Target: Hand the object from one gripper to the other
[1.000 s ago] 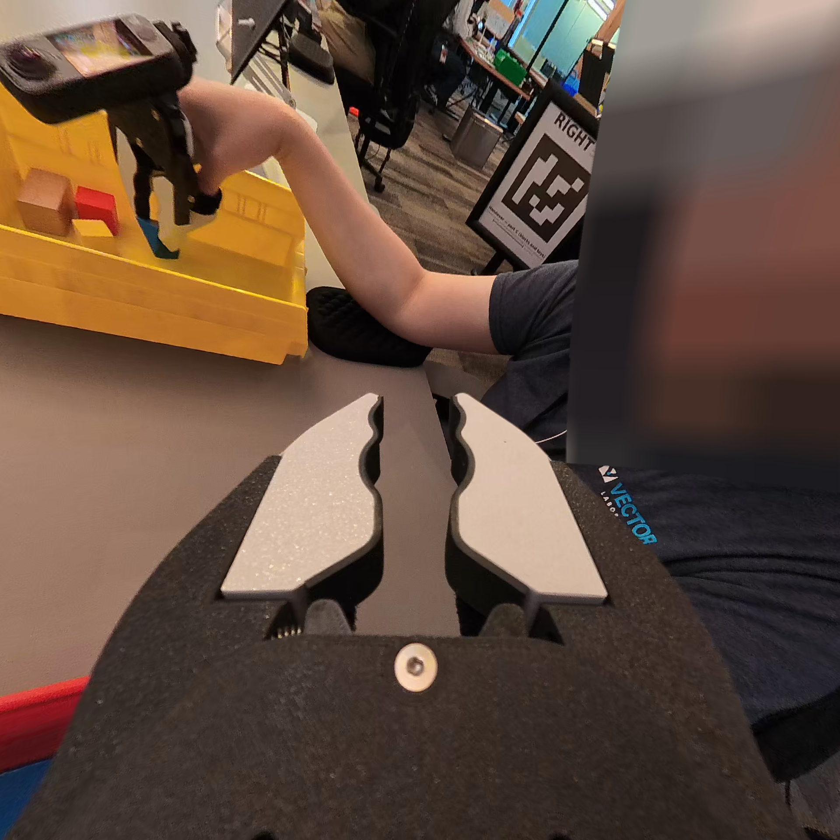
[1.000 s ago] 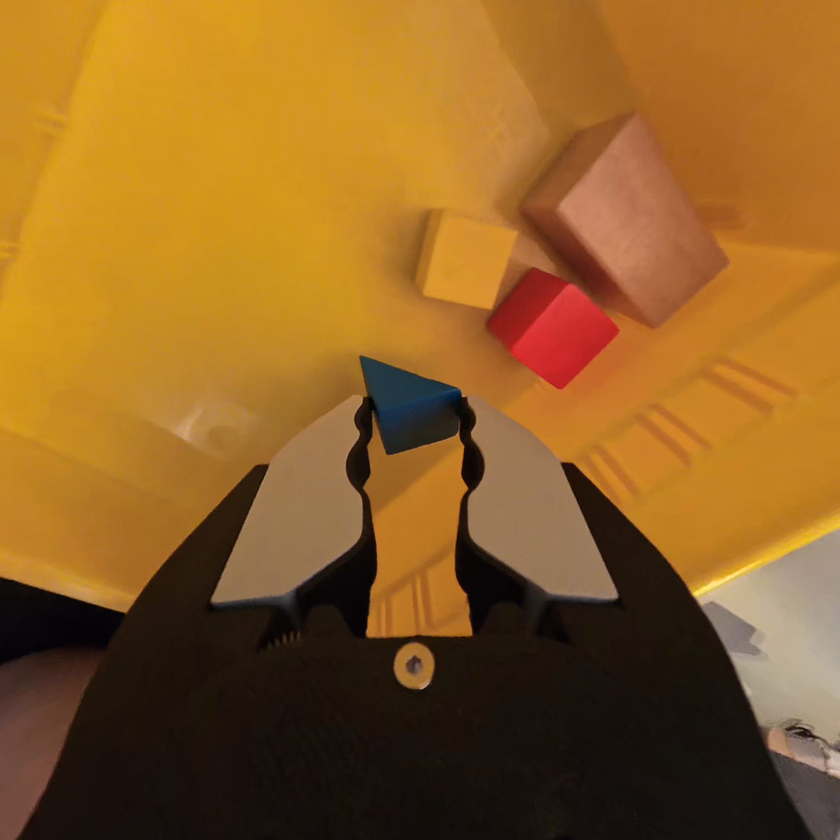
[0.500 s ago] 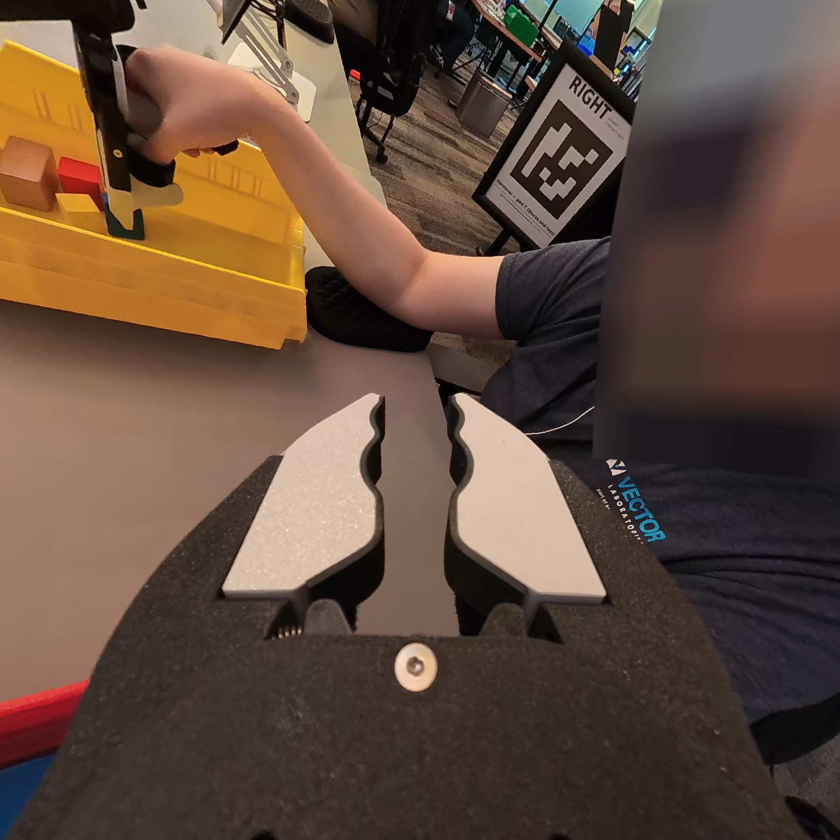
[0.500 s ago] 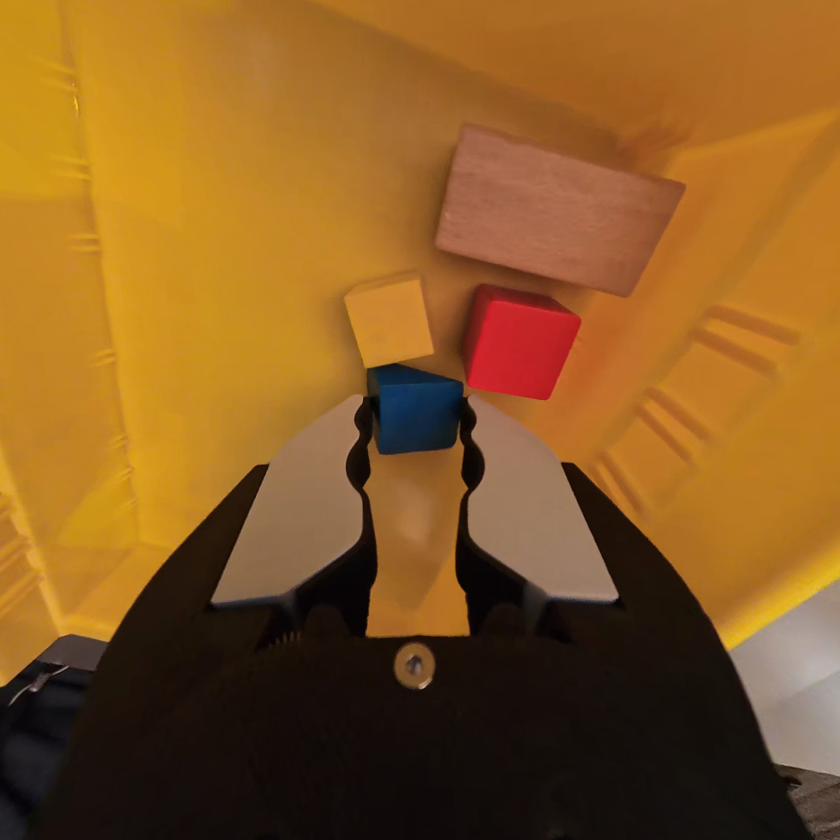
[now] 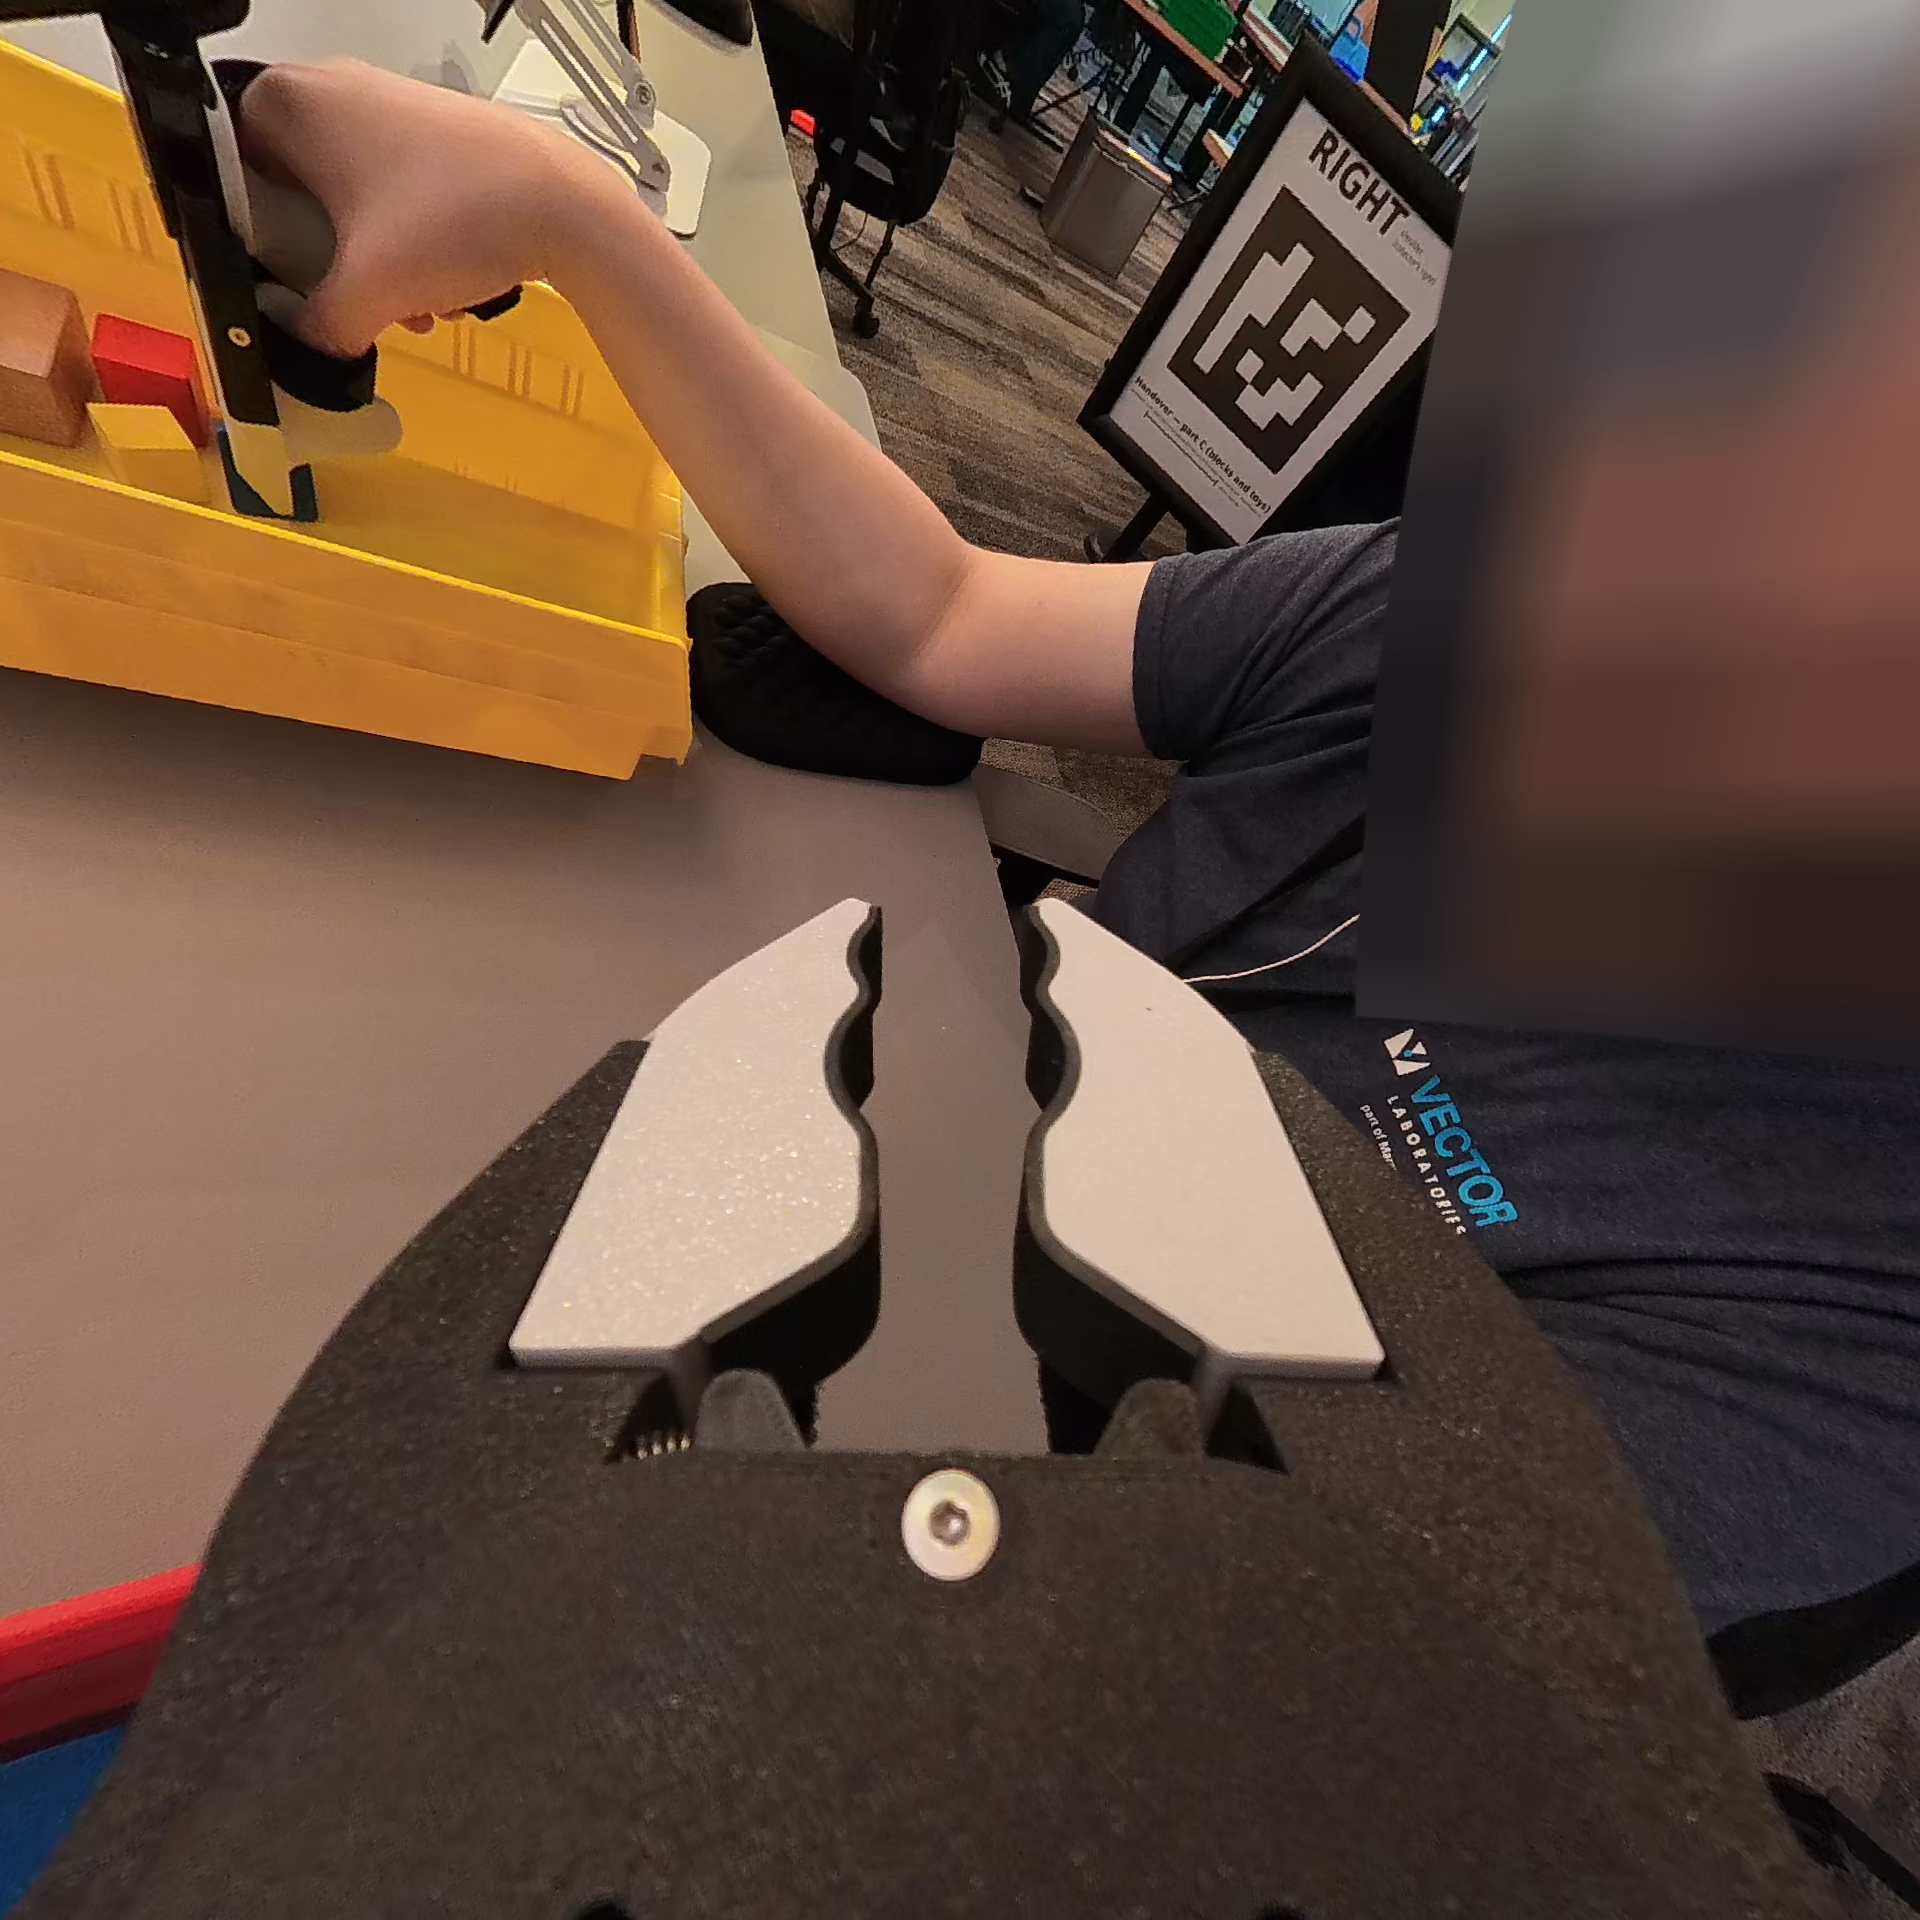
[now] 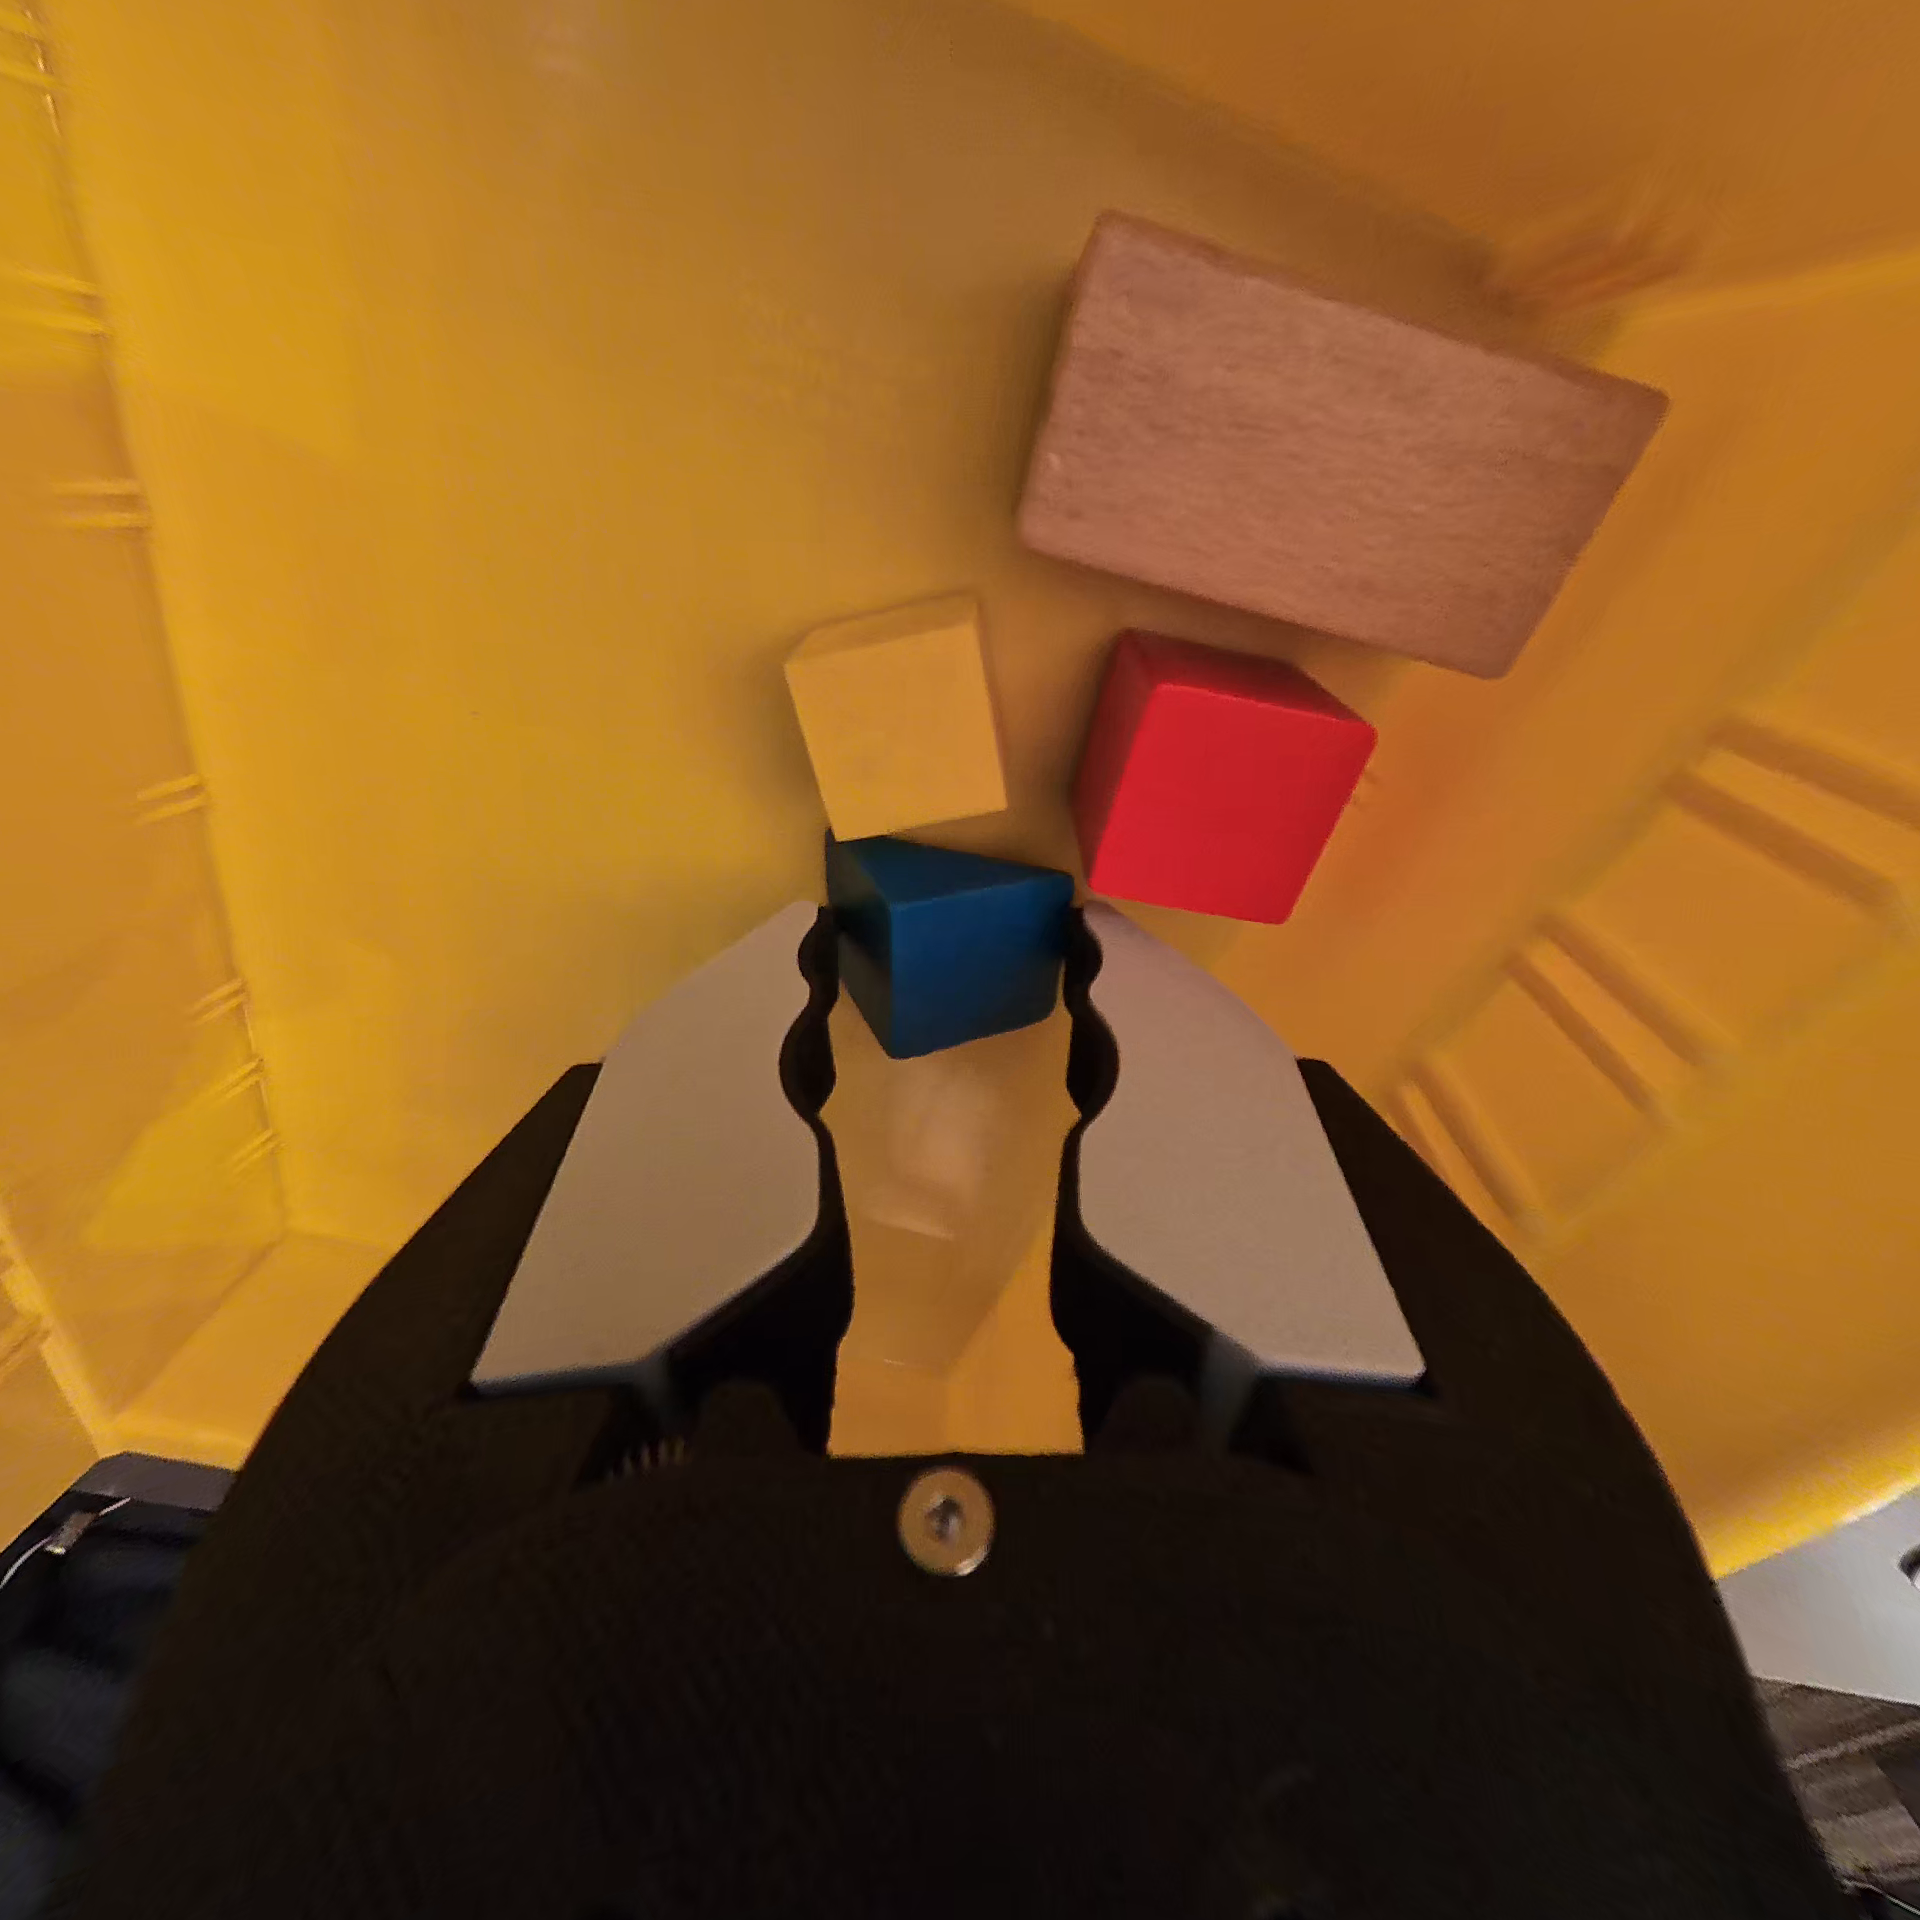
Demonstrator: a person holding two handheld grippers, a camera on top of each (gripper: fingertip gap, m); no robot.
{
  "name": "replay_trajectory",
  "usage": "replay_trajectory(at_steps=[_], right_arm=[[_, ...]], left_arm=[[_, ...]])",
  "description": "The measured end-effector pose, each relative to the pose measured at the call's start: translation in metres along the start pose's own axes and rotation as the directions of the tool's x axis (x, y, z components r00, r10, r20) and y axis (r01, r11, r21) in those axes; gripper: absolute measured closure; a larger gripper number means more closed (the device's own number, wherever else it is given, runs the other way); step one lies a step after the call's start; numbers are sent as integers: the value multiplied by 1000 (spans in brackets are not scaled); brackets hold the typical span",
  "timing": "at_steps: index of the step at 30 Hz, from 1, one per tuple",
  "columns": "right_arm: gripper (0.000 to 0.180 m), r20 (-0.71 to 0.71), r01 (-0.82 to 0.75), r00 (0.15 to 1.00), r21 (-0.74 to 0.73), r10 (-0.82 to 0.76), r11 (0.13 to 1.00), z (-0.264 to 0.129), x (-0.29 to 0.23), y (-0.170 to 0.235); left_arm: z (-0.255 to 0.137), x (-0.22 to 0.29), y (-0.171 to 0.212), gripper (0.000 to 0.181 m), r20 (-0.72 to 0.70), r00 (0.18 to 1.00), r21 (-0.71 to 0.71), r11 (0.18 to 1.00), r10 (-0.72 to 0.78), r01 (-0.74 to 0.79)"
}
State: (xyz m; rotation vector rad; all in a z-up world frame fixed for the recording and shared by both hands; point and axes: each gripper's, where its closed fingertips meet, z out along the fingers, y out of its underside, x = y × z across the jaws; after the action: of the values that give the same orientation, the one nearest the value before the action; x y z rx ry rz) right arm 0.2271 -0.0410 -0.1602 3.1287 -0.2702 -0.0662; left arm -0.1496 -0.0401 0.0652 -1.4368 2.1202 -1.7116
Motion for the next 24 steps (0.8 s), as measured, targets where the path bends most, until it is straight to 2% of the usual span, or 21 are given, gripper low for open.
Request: replay_trajectory(at_steps=[24], right_arm=[[131,-68,35,997,-39,-38,999,-1,2,5]], left_arm=[[4,-2,5,157,14,1000,-35,999,-5,5]])
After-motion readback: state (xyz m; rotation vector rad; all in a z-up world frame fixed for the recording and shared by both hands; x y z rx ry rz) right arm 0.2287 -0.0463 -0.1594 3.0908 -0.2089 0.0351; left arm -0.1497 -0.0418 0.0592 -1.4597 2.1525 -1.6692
